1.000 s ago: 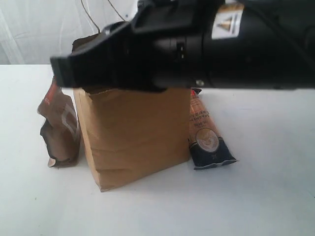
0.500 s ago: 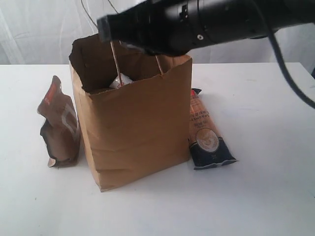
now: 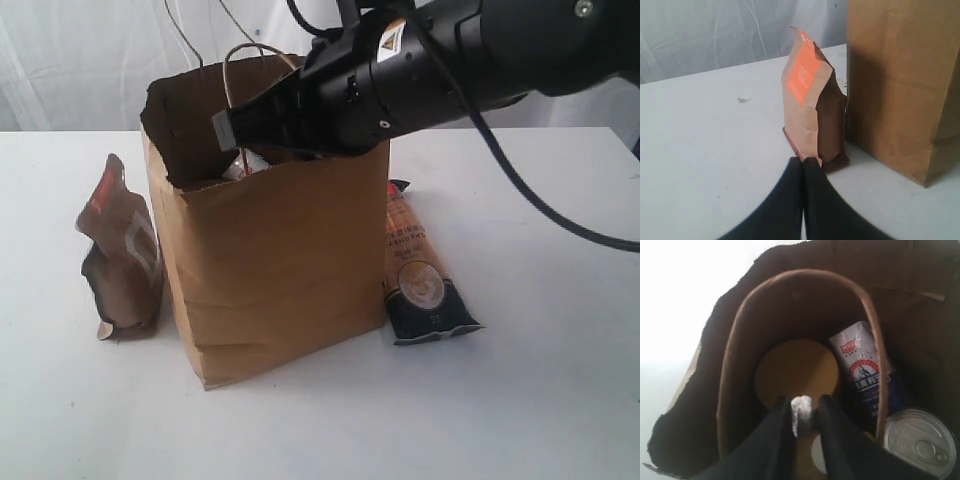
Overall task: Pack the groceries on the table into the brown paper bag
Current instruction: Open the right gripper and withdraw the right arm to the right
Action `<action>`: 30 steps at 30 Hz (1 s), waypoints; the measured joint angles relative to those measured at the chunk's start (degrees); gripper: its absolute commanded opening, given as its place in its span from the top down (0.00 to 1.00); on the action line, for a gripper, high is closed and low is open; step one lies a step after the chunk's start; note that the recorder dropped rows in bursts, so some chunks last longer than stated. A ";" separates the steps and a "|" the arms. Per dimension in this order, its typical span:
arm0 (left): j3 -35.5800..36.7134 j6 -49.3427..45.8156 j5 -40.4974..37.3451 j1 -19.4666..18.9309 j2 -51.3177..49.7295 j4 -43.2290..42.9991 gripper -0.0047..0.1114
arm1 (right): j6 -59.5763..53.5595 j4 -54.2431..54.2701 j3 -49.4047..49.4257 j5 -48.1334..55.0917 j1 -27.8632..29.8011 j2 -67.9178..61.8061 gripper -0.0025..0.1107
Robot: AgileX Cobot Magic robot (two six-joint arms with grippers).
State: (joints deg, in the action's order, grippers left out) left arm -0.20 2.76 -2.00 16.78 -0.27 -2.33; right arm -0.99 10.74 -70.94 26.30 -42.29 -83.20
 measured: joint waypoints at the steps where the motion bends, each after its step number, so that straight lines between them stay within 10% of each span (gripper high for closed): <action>1: 0.00 0.00 0.00 0.00 0.00 0.00 0.96 | 0.00 -0.14 -0.04 0.00 0.00 0.00 0.57; 4: 0.00 0.00 0.00 0.00 0.00 0.00 0.96 | 0.00 -0.37 -0.04 -0.44 0.00 0.00 0.46; 30: 0.00 0.00 0.00 0.00 0.00 0.00 0.96 | -3.17 -0.50 2.63 21.42 0.00 24.68 0.58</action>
State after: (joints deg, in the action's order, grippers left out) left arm -0.20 2.76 -2.00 16.78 -0.27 -2.33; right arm -4.15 10.25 -68.31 47.72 -42.29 -58.52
